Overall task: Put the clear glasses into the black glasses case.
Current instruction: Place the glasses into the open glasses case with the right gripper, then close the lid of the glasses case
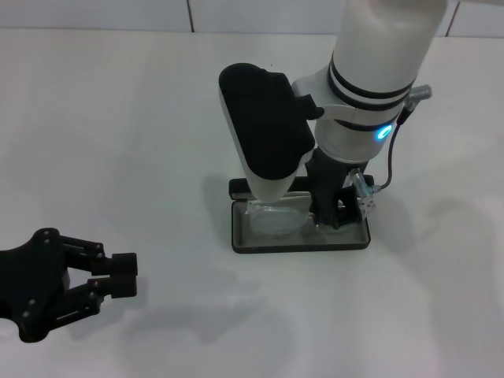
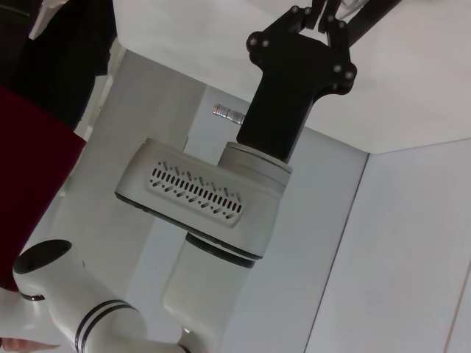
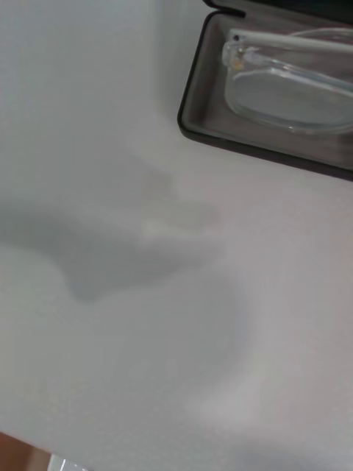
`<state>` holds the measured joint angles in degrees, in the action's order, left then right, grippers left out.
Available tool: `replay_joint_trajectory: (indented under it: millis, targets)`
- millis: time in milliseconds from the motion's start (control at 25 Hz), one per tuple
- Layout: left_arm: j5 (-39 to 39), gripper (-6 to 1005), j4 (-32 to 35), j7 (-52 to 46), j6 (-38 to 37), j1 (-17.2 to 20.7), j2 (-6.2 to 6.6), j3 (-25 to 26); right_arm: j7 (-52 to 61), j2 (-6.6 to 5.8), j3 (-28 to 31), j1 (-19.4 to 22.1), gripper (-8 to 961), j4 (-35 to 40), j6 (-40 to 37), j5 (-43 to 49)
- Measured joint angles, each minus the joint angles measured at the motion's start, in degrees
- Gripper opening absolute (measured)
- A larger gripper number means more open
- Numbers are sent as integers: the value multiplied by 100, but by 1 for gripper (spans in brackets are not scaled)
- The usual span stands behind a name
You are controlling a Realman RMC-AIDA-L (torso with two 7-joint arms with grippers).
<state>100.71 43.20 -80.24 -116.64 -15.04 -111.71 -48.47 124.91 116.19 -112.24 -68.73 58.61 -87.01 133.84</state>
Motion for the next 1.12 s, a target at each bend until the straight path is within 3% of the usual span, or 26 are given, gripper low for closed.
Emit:
replay_joint_trajectory:
  millis: [800, 960, 1120]
  targets:
    - [-80, 188, -24, 35, 8, 31, -13, 19, 83, 0, 2, 110, 65, 238, -26, -63]
    - [-385, 189, -35, 31, 24, 59, -20, 29, 138, 0, 228, 637, 64, 1094, -278, 25]
    - [-634, 189, -39, -48, 46, 17, -57, 254, 148, -7, 795, 1521, 63, 2439, -591, 220]
